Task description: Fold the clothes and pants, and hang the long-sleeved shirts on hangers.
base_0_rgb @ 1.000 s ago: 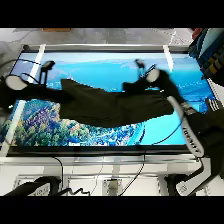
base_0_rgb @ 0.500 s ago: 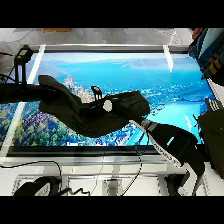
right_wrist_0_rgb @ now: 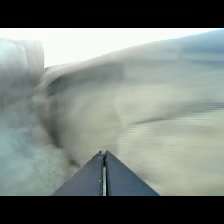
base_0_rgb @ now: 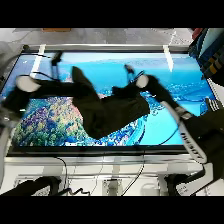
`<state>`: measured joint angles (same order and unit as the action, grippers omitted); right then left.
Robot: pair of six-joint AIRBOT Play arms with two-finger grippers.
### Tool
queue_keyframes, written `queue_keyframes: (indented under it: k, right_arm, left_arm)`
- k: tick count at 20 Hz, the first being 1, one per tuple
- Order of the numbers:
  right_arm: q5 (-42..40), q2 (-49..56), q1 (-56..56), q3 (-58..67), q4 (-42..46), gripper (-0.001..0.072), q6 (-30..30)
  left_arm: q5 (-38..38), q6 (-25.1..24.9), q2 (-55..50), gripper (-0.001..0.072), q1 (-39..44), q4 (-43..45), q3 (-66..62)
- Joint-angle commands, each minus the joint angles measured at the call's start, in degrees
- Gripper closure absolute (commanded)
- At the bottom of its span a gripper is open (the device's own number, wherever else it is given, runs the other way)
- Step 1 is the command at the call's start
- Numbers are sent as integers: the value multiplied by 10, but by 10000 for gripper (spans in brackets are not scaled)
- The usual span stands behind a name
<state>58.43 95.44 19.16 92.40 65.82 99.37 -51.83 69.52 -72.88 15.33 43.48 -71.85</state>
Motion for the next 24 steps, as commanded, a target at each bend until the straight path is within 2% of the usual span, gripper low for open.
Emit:
queue_keyframes:
  k: [1,4,6,7,8,9,10,11,13,15,16,17,19,21,24]
  right_arm:
    - [49,-61,-93,0,25,678,-19]
    - [69,-88,-141,0,26,678,-28]
    - [75,-96,-161,0,30,678,-30]
    - [75,-96,-169,0,35,678,-30]
    - [75,-95,-174,0,43,677,-31]
    - [71,-95,-177,0,58,678,-31]
    - [63,-95,-181,0,80,678,-31]
    - [57,-95,-181,0,104,678,-31]
    - [50,-94,-184,0,156,678,-54]
    - [53,-90,-191,-1,168,678,-120]
    - [59,-87,-198,-1,167,679,-145]
    - [67,-81,-206,-2,165,679,-163]
    - [89,-64,-227,-3,136,680,-191]
    - [112,-50,-243,-6,82,679,-229]
    - [99,-40,-244,-6,50,679,-232]
  left_arm:
    - [188,2,-85,694,129,-37,0]
    - [329,2,-150,695,225,-56,-5]
    - [371,2,-187,694,263,-67,-31]
    - [393,2,-202,661,274,-67,-45]
    - [410,2,-210,424,280,-67,-56]
    - [422,2,-211,57,282,-67,-62]
    - [427,1,-207,13,281,-66,-65]
    - [426,1,-202,9,276,-62,-65]
    - [418,1,-187,10,265,-39,-65]
    - [404,2,-172,19,248,15,-65]
    - [397,2,-167,50,238,40,-65]
    - [390,2,-165,208,228,59,-65]
    - [381,0,-167,694,207,108,-65]
    - [383,2,-178,696,181,137,-65]
    - [374,2,-219,699,153,138,-70]
